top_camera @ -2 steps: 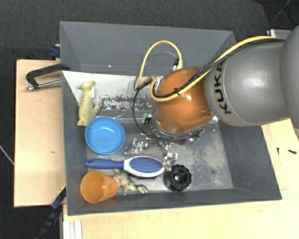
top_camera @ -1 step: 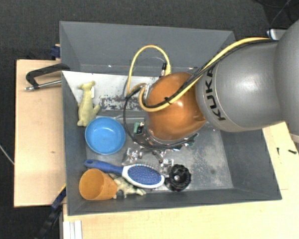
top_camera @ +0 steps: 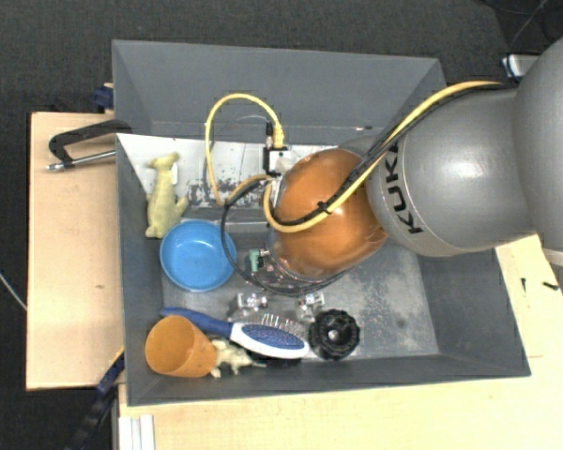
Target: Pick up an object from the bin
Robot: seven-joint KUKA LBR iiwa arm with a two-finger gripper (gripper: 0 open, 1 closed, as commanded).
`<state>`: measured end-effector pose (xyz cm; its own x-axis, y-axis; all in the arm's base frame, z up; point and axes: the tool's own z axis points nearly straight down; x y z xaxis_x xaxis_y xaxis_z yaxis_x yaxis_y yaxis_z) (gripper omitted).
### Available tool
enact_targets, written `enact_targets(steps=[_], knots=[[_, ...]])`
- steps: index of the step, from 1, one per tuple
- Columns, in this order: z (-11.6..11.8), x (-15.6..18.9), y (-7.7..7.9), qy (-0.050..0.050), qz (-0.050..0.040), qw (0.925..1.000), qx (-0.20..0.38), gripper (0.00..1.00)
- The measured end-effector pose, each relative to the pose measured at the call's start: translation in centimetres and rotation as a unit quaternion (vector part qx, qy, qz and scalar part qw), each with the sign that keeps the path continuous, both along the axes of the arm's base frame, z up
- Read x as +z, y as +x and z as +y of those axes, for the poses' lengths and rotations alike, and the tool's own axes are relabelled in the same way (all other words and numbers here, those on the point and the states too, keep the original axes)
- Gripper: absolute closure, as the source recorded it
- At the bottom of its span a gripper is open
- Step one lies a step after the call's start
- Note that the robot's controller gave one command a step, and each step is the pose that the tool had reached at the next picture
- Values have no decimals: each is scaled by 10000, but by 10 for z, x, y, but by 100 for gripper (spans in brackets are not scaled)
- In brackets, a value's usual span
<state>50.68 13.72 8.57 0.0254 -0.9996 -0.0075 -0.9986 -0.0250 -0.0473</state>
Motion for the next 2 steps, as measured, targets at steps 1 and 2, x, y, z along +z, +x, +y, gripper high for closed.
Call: enact_targets(steps=[1,2], knots=[[5,-1,-3,44,13,10000,39,100],[19,111,5,-11,168,9998,81,100]])
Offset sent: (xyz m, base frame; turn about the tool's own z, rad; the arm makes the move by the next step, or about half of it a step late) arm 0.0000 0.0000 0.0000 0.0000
